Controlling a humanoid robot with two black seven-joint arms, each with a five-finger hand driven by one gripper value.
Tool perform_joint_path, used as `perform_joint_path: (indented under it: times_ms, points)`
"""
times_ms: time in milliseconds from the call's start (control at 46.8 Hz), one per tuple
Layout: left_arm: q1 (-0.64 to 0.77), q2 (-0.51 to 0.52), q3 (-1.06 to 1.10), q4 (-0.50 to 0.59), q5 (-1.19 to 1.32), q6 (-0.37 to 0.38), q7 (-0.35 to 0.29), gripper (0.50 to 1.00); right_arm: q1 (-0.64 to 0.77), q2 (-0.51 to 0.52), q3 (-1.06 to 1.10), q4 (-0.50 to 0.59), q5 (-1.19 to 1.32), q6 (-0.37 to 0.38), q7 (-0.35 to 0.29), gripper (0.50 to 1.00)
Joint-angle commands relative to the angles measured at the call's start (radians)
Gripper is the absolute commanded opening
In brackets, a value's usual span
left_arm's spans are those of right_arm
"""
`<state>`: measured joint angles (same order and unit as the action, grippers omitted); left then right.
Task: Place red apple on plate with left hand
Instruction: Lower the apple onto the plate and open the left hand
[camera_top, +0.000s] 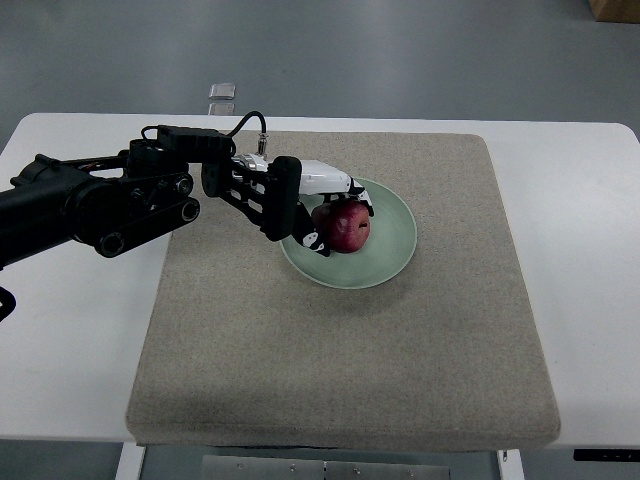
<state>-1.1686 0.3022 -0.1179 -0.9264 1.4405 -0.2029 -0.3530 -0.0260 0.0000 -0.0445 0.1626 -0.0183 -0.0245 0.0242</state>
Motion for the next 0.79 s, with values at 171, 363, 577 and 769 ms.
perform_joint_path:
  times_ms: [171, 363, 577, 769]
  points:
    - [0.010, 0.000, -0.006, 0.021, -0.011, 0.011, 0.000, 0.692, 0.000, 0.000, 0.000, 0.000, 0.000, 0.000, 0.000, 0.964]
    - [0.012, 0.000, -0.003, 0.021, -0.014, 0.011, 0.000, 0.709, 0.000, 0.000, 0.000, 0.000, 0.000, 0.000, 0.000, 0.964]
    - [0.012, 0.000, -0.009, 0.021, -0.018, 0.026, 0.000, 0.921, 0.000, 0.000, 0.000, 0.000, 0.000, 0.000, -0.001, 0.964]
    - [0.012, 0.000, -0.006, 0.021, -0.022, 0.026, 0.000, 0.979, 0.000, 0.000, 0.000, 0.000, 0.000, 0.000, -0.001, 0.964]
